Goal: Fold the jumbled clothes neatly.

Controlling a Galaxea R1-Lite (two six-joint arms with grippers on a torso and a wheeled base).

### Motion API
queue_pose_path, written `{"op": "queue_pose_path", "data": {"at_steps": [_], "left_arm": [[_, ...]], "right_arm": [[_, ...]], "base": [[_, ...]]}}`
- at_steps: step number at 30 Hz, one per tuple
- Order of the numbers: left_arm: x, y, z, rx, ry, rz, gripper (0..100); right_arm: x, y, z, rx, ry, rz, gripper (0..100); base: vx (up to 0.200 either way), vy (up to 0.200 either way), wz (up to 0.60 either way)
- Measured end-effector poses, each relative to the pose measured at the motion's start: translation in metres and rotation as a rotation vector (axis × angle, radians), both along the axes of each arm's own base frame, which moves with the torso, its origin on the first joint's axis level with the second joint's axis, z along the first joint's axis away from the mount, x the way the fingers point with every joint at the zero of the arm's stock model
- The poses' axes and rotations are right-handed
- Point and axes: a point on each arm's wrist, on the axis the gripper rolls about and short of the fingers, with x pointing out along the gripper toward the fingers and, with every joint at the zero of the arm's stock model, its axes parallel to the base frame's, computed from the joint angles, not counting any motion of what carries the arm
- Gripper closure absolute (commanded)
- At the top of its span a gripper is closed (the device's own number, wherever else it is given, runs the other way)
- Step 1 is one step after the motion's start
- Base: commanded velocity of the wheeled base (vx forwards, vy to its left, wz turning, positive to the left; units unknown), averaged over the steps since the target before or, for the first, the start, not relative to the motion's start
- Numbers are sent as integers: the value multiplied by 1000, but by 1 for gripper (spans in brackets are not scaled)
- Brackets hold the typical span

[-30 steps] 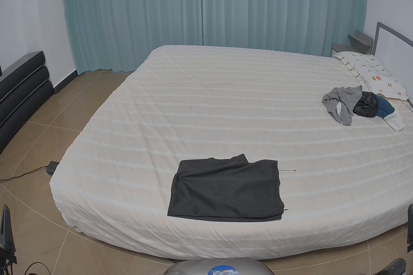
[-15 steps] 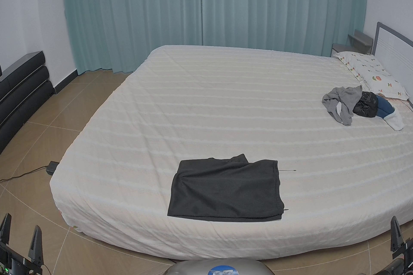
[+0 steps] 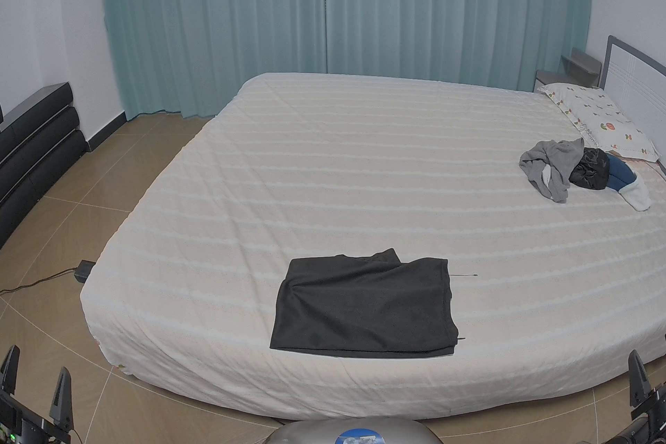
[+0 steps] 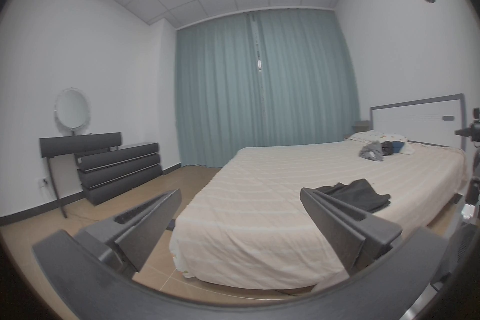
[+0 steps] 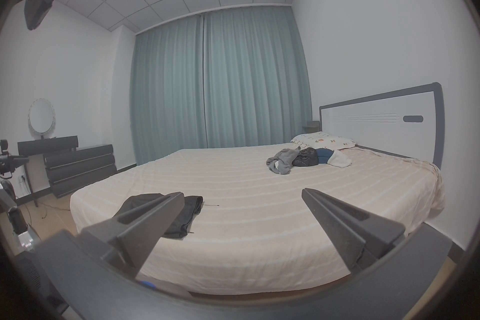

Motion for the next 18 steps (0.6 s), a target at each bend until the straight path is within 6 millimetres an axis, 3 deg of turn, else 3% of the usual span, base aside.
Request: {"op": "queue_pose_path", "data": {"at_steps": [18], "left_arm": [[0,-1,-1,-39,12,-43,0]], "right_arm": [[0,2,-5,-68,49,76,0]], "base": [[0,0,0]]}}
